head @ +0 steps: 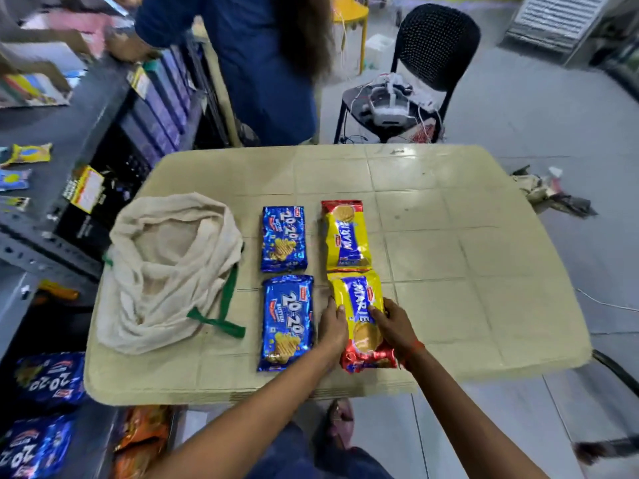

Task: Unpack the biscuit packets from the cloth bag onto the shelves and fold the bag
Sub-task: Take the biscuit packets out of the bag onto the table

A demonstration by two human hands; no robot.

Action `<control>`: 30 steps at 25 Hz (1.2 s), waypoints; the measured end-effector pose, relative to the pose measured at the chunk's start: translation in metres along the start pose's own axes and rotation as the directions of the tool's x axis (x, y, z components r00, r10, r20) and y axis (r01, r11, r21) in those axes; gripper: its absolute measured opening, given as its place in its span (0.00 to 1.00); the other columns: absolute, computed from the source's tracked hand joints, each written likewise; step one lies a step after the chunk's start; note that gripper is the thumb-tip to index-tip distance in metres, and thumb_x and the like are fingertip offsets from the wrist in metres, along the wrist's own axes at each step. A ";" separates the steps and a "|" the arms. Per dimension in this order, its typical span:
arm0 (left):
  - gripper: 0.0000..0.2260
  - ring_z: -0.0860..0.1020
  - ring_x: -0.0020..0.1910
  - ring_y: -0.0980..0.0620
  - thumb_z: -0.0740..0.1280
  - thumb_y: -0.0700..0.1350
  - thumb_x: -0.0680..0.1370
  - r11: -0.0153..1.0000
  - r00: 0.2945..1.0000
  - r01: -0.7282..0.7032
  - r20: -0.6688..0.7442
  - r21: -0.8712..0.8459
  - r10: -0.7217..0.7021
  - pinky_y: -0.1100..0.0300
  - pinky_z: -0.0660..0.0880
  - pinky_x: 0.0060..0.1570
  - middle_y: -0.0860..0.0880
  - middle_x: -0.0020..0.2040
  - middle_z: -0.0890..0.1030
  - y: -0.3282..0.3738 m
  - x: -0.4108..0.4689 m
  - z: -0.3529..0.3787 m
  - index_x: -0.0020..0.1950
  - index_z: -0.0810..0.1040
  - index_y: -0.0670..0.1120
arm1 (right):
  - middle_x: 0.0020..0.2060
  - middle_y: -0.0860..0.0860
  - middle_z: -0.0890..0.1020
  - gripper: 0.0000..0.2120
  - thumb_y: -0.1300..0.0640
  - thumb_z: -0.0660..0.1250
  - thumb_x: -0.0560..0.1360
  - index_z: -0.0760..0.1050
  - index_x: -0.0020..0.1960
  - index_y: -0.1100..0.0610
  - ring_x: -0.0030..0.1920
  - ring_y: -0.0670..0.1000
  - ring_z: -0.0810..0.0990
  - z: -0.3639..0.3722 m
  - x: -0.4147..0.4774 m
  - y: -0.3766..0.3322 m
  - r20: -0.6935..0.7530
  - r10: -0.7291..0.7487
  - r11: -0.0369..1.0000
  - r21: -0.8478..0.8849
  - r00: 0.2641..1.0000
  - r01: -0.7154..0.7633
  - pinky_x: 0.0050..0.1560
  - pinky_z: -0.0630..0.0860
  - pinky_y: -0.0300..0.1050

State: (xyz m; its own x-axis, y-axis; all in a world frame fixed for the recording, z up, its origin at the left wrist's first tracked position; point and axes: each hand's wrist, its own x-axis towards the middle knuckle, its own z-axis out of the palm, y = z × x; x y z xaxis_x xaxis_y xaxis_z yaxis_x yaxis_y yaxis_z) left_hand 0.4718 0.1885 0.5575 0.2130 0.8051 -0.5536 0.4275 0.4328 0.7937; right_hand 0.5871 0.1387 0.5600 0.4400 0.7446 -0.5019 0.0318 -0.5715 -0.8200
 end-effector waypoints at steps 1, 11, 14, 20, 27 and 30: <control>0.18 0.73 0.67 0.41 0.52 0.38 0.82 1.000 1.000 0.001 0.003 0.012 -0.001 0.54 0.70 0.66 0.40 0.70 0.72 -0.003 -0.002 0.005 0.72 0.67 0.40 | 0.59 0.65 0.80 0.14 0.64 0.62 0.78 0.72 0.63 0.67 0.59 0.64 0.78 -0.001 -0.002 0.005 -0.001 0.009 1.000 -0.005 1.000 -0.009 0.62 0.74 0.62; 0.19 0.72 0.69 0.44 0.58 0.39 0.81 0.994 0.994 -0.017 -0.103 0.105 0.028 0.55 0.69 0.66 0.43 0.70 0.73 0.005 -0.002 -0.009 0.72 0.67 0.40 | 0.72 0.60 0.67 0.24 0.63 0.59 0.79 0.59 0.74 0.65 0.72 0.58 0.67 0.027 -0.003 -0.023 -0.162 -0.215 0.945 -0.283 0.963 0.163 0.70 0.64 0.47; 0.18 0.72 0.68 0.43 0.61 0.37 0.78 0.973 0.952 -0.077 -0.275 0.219 0.137 0.55 0.67 0.66 0.42 0.68 0.75 0.003 0.001 -0.042 0.69 0.71 0.40 | 0.67 0.61 0.74 0.20 0.64 0.61 0.77 0.67 0.69 0.65 0.67 0.58 0.72 0.057 0.001 -0.042 -0.091 -0.275 0.928 -0.284 0.957 0.240 0.66 0.67 0.46; 0.24 0.67 0.69 0.37 0.64 0.46 0.78 0.901 0.906 0.344 -0.344 0.263 -0.246 0.49 0.68 0.65 0.38 0.70 0.66 -0.019 0.006 -0.095 0.72 0.64 0.40 | 0.63 0.64 0.77 0.19 0.62 0.63 0.77 0.68 0.65 0.69 0.61 0.60 0.77 0.115 0.004 -0.038 0.182 0.148 0.937 -0.339 0.972 -0.079 0.58 0.74 0.48; 0.18 0.76 0.61 0.39 0.65 0.42 0.77 0.969 0.935 0.149 -0.346 0.196 -0.074 0.51 0.73 0.61 0.38 0.64 0.73 0.012 0.016 -0.122 0.66 0.72 0.41 | 0.59 0.64 0.80 0.18 0.59 0.65 0.76 0.72 0.62 0.68 0.58 0.62 0.79 0.124 0.015 -0.077 0.037 -0.037 0.950 -0.309 0.999 0.047 0.58 0.77 0.55; 0.18 0.78 0.59 0.41 0.65 0.40 0.76 0.990 0.933 0.040 -0.360 0.135 0.011 0.49 0.75 0.61 0.40 0.63 0.76 0.047 0.045 -0.136 0.66 0.73 0.41 | 0.60 0.64 0.79 0.17 0.60 0.63 0.77 0.71 0.63 0.68 0.59 0.62 0.79 0.125 0.041 -0.116 0.014 -0.103 0.963 -0.250 0.995 0.103 0.59 0.77 0.56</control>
State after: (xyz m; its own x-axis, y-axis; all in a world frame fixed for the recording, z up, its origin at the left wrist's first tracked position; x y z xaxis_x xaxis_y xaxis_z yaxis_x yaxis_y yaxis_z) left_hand 0.3821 0.2995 0.6041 -0.1123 0.9019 -0.4170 0.5501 0.4059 0.7298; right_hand 0.4895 0.2789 0.6000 0.4216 0.8044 -0.4186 0.3008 -0.5595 -0.7723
